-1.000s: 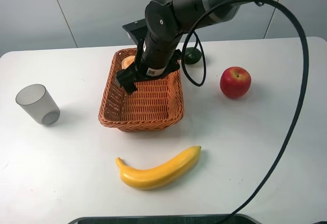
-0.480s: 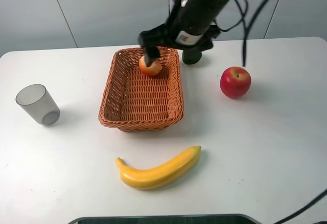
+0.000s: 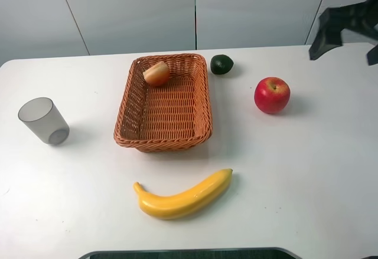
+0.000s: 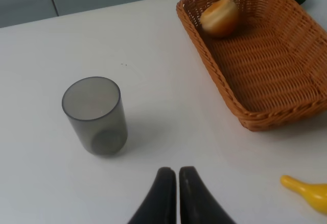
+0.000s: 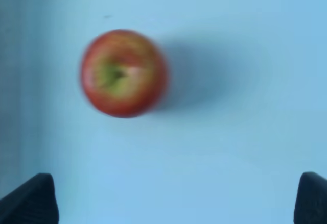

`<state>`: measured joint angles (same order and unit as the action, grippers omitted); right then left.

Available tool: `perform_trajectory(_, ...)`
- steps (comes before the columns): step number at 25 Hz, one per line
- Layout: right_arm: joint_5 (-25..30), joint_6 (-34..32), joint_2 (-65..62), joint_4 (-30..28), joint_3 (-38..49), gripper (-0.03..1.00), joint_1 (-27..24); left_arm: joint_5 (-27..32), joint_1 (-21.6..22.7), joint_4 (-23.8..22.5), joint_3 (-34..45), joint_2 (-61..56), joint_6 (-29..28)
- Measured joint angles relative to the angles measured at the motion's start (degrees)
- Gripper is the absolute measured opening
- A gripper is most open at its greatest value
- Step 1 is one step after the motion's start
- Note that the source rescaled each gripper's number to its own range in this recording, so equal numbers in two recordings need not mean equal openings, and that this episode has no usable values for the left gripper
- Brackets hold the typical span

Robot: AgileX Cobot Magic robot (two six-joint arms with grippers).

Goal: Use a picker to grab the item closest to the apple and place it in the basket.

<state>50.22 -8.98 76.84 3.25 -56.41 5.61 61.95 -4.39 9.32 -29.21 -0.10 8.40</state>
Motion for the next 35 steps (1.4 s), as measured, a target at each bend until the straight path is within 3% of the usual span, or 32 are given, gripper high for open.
perform_trajectory(4, 2.9, 2.1, -10.0, -1.2, 3.2, 1.0, -1.8, 0.0, 0.0, 0.0, 0.0, 0.0, 0.0)
perform_trajectory(14, 2.6, 2.6, -39.6, -2.8, 15.4, 1.0, -1.8, 0.0, 0.0, 0.0, 0.0, 0.0, -0.1)
perform_trajectory(22, 7.4, 5.2, -60.6, -5.0, 16.8, 1.0, -1.8, 0.1, 0.0, 0.0, 0.0, 0.0, -0.1)
perform_trajectory(29, 8.5, 7.0, -73.2, -5.9, 24.9, 1.0, -1.8, 0.1, 0.0, 0.0, 0.0, 0.0, -0.1)
perform_trajectory(35, 10.8, 11.6, -76.7, -5.2, 26.1, 1.0, -1.8, 0.1, 0.0, 0.0, 0.0, 0.0, -0.1)
